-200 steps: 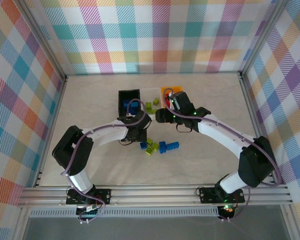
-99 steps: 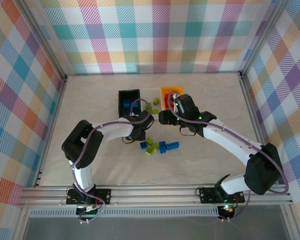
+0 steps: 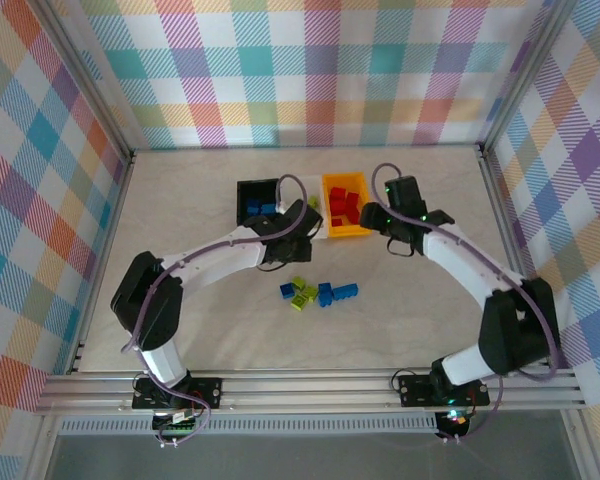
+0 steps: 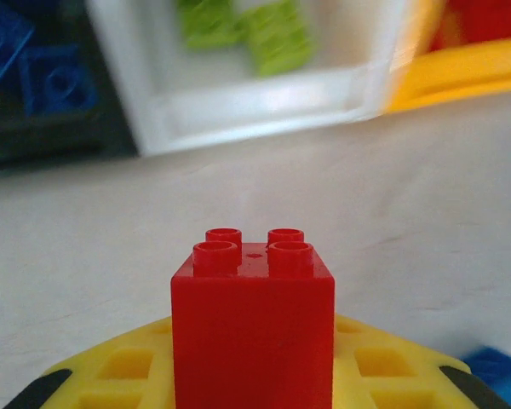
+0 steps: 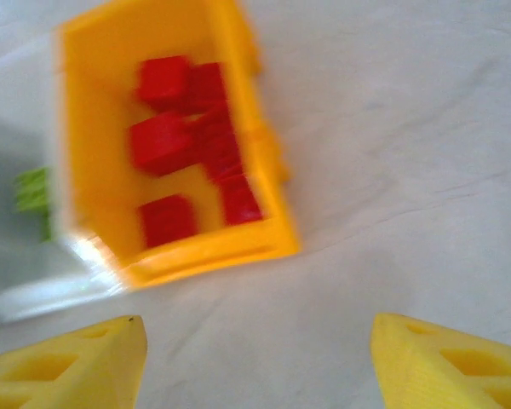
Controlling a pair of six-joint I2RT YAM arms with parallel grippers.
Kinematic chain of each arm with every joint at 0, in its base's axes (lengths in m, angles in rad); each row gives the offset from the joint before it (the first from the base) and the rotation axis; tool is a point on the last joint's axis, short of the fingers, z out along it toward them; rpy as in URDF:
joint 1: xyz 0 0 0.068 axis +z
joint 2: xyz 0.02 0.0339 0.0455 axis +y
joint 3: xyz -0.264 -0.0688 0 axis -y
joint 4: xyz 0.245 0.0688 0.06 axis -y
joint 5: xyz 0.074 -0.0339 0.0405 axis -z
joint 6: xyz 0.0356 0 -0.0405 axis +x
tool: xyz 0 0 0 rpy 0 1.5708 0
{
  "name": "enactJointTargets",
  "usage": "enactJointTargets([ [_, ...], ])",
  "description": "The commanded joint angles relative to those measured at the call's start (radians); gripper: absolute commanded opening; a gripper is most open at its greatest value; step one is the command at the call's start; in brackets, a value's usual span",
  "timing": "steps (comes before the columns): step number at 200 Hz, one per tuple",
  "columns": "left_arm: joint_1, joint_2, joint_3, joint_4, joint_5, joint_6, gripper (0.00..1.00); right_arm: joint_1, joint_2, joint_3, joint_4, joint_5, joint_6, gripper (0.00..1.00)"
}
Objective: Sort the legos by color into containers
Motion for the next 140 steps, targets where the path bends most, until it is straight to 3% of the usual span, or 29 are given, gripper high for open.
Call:
enactJointTargets([
  [1,-0.014,-0.018,0.08,-0.055,0.043,-0.004,0.25,-0.079,0.113,0.048,-0.006,-0.01,0.017,0.68],
  [31,-0.015,0.011,0.153,-0.073,0.066,-0.006,0.24,-0.143,0.298,0.165,-0.028,-0.024,-0.004,0.65],
  [64,-0.016,0.005,0.134,-0.076,0.063,-0.01,0.24,-0.148,0.412,0.256,-0.033,-0.055,-0.054,0.63],
  [140,-0.016,0.019,0.139,-0.072,0.06,-0.006,0.24,-0.06,0.388,0.215,0.009,-0.11,-0.077,0.61],
])
